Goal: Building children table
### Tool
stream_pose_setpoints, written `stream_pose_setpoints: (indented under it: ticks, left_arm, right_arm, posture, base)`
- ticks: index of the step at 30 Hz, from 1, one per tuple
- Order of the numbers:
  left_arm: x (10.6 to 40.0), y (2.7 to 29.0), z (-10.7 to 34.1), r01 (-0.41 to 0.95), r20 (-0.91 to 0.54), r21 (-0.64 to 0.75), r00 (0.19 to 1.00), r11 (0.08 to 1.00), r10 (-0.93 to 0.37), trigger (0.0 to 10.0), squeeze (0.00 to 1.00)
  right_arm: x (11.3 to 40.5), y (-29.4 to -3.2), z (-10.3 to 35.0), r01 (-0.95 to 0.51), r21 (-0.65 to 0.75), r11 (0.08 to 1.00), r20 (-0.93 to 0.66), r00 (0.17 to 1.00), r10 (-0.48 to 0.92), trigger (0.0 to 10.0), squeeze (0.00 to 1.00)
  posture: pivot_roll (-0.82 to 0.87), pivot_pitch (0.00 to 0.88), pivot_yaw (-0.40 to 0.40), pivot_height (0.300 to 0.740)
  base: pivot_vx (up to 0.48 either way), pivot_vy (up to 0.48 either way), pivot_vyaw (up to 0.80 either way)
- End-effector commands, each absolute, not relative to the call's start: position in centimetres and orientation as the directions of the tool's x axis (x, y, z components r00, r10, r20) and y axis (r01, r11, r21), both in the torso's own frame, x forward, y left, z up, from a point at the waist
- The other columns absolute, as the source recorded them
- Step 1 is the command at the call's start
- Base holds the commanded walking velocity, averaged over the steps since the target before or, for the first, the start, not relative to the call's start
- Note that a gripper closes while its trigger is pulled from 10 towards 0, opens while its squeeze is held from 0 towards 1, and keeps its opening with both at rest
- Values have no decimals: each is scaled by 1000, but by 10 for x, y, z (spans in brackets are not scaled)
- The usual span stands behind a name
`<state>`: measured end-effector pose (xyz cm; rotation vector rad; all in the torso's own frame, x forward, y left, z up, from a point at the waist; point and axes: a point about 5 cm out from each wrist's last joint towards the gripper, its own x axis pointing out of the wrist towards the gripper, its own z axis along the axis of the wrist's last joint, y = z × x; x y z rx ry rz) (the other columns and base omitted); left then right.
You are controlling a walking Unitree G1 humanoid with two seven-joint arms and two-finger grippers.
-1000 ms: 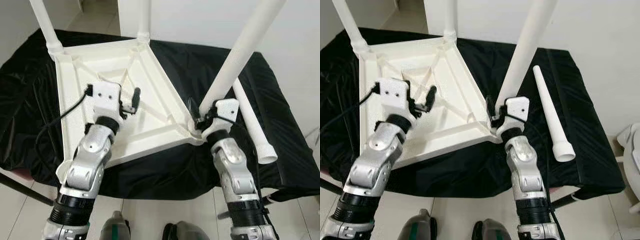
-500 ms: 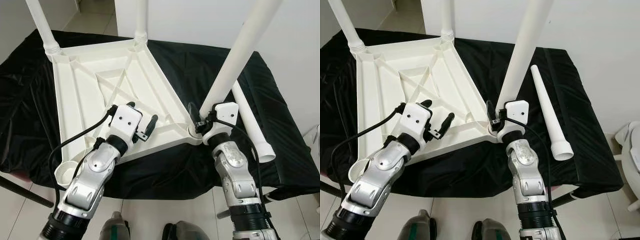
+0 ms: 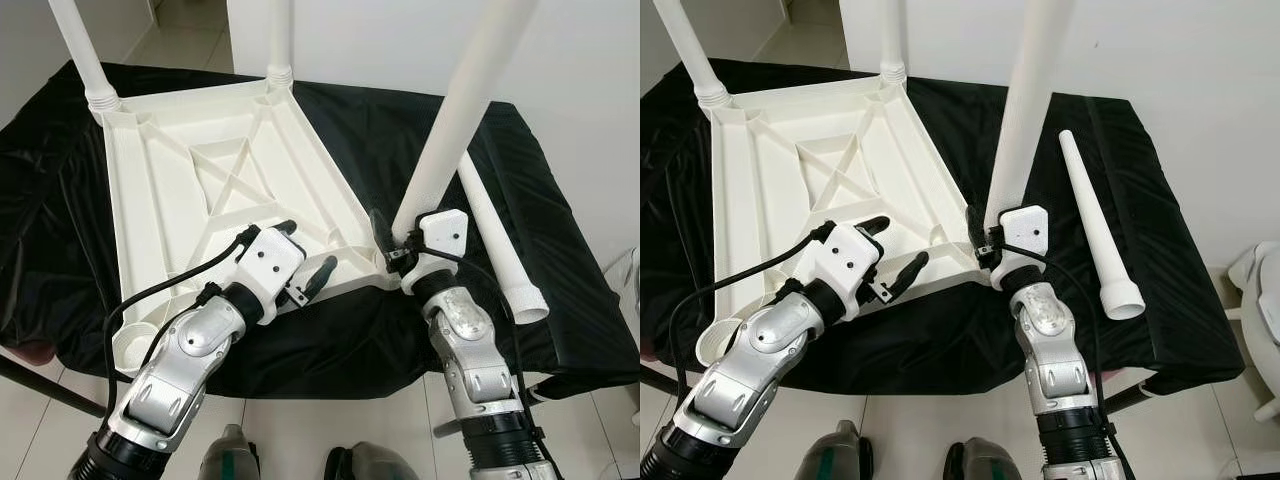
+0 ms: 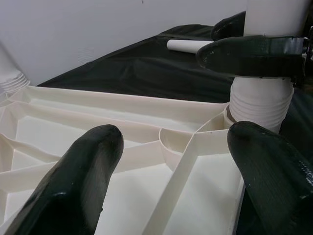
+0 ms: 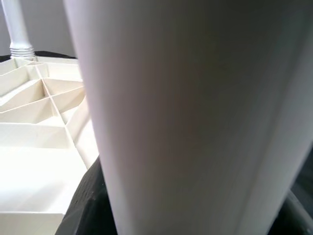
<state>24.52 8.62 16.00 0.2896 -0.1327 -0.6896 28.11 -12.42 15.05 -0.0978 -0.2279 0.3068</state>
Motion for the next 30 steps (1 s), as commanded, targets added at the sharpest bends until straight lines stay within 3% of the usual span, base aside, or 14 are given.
stream_pose_setpoints:
  ticks: [1,13,23,30]
  left_arm:
    - [242,84,160,644,9,309,734,700,-680,10000,0]
    - [241,84,165,662,2,316,716,680,-698,10000,0]
    - [242,85,166,661,0,318,717,680,-697,10000,0]
    - [243,84,168,662,4,320,715,678,-699,10000,0]
  right_arm:
    - [282,-125,143,-294,-143,945,178,932,316,10000,0]
    - [297,-135,137,-258,-144,955,162,946,280,10000,0]
    - [292,-132,133,-296,-162,941,156,934,321,10000,0]
    - [294,-132,129,-300,-44,953,126,945,303,10000,0]
  posture:
    - [28,33,-36,740]
    - [38,39,-31,740]
    - [38,41,-30,740]
    - [36,42,-26,740]
  base:
    - [0,0,0]
    - [0,0,0]
    - [0,0,0]
    - [0,0,0]
